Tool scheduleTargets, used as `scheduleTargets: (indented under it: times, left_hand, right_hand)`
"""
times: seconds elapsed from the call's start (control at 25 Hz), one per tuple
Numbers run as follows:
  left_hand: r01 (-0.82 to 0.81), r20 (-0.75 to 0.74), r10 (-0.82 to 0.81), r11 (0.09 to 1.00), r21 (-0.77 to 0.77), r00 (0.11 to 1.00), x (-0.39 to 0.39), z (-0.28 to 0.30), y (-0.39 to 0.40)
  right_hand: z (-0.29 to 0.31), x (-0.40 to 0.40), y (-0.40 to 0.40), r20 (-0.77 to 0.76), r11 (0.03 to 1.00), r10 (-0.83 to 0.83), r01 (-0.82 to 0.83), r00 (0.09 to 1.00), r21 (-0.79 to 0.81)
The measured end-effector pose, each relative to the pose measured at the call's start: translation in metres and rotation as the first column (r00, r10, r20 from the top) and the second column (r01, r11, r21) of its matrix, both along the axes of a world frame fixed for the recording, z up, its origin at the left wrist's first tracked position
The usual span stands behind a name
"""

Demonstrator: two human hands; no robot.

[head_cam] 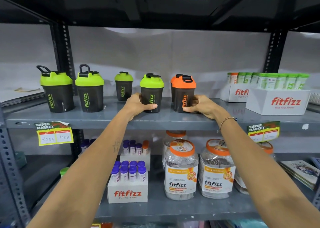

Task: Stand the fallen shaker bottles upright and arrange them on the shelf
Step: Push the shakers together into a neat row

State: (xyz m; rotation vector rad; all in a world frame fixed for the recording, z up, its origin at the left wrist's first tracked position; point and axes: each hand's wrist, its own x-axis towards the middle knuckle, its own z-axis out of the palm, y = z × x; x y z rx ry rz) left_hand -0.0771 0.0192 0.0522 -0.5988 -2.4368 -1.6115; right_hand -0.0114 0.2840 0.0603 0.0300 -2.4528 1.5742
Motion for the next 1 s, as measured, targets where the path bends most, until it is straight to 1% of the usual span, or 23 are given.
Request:
scheduleTargets:
  times: [0.08,0.12,0.16,0.2,0.24,0.28,0.32,0.36,0.4,0.48,0.56,0.64,0.76,0.8,0.84,0.92,0.96,1.0]
  left_hand:
    - [-0.001,-0.005,0.001,1.0,0.003,1.0,0.001,0.0,0.0]
    - [-0.006,-0.008,0.006,1.0,-0.008,1.0,0.001,0.001,0.0]
    - [-0.016,-0.014,0.016,0.999,-0.027,1.0,0.001,0.001,-0.001]
    - [-0.032,-0.02,0.031,0.998,-0.049,0.999,0.002,0.002,-0.004]
    - [-0.053,-0.024,0.052,0.997,-0.064,0.998,0.003,0.002,-0.007]
    - [-0.08,-0.026,0.078,0.995,-0.064,0.997,0.005,0.002,-0.01]
    - [-0.116,-0.04,0.114,0.992,-0.049,0.993,0.009,0.003,-0.014]
    - [-0.163,-0.073,0.161,0.987,-0.015,0.984,0.013,0.003,-0.02]
    - [-0.213,-0.124,0.217,0.976,0.041,0.968,0.018,0.005,-0.028]
    - [-0.294,-0.227,0.33,0.939,0.181,0.916,0.027,0.01,-0.048]
    - [-0.297,-0.281,0.369,0.917,0.265,0.886,0.034,0.019,-0.075]
    - [-0.269,-0.295,0.358,0.915,0.3,0.886,0.036,0.025,-0.106]
    - [-0.288,-0.314,0.408,0.886,0.364,0.858,0.026,0.026,-0.173]
    - [-0.315,-0.309,0.457,0.855,0.412,0.834,0.021,0.023,-0.195]
    - [-0.366,-0.304,0.53,0.81,0.458,0.792,0.014,0.019,-0.219]
    - [-0.46,-0.302,0.64,0.739,0.492,0.706,-0.003,0.011,-0.258]
    - [-0.486,-0.287,0.64,0.746,0.456,0.713,-0.013,0.009,-0.273]
    - [-0.476,-0.233,0.582,0.791,0.385,0.779,-0.022,0.006,-0.282]
  right_hand:
    - [0.003,0.007,-0.003,0.031,1.0,0.021,-0.021,0.999,0.012]
    - [0.005,0.013,-0.005,0.046,0.999,0.018,-0.02,0.999,0.048]
    - [0.006,0.02,-0.007,0.038,0.993,-0.027,0.023,0.999,0.113]
    - [0.008,0.027,-0.01,-0.012,0.975,-0.12,0.12,0.993,0.185]
    - [0.008,0.035,-0.012,-0.11,0.942,-0.222,0.242,0.969,0.231]
    - [0.007,0.043,-0.017,-0.237,0.906,-0.288,0.344,0.928,0.248]
    - [0.007,0.05,-0.025,-0.356,0.878,-0.309,0.408,0.882,0.25]
    - [0.009,0.056,-0.038,-0.442,0.87,-0.293,0.429,0.847,0.245]
    - [0.01,0.059,-0.054,-0.498,0.88,-0.253,0.411,0.83,0.239]
    - [0.014,0.058,-0.093,-0.544,0.912,-0.125,0.312,0.83,0.267]
    - [0.015,0.047,-0.138,-0.527,0.93,-0.027,0.214,0.85,0.299]
    - [0.013,0.029,-0.177,-0.496,0.946,0.014,0.149,0.868,0.287]
    - [0.011,-0.001,-0.238,-0.393,0.965,0.069,0.038,0.917,0.258]
    - [0.012,-0.01,-0.254,-0.35,0.971,0.085,0.002,0.933,0.24]
    - [0.012,-0.02,-0.271,-0.304,0.976,0.095,-0.029,0.948,0.214]
    - [0.013,-0.037,-0.294,-0.224,0.985,0.081,-0.044,0.971,0.168]
    - [0.013,-0.046,-0.301,-0.186,0.987,0.072,-0.042,0.98,0.156]
    - [0.013,-0.053,-0.306,-0.139,0.988,0.069,-0.049,0.988,0.143]
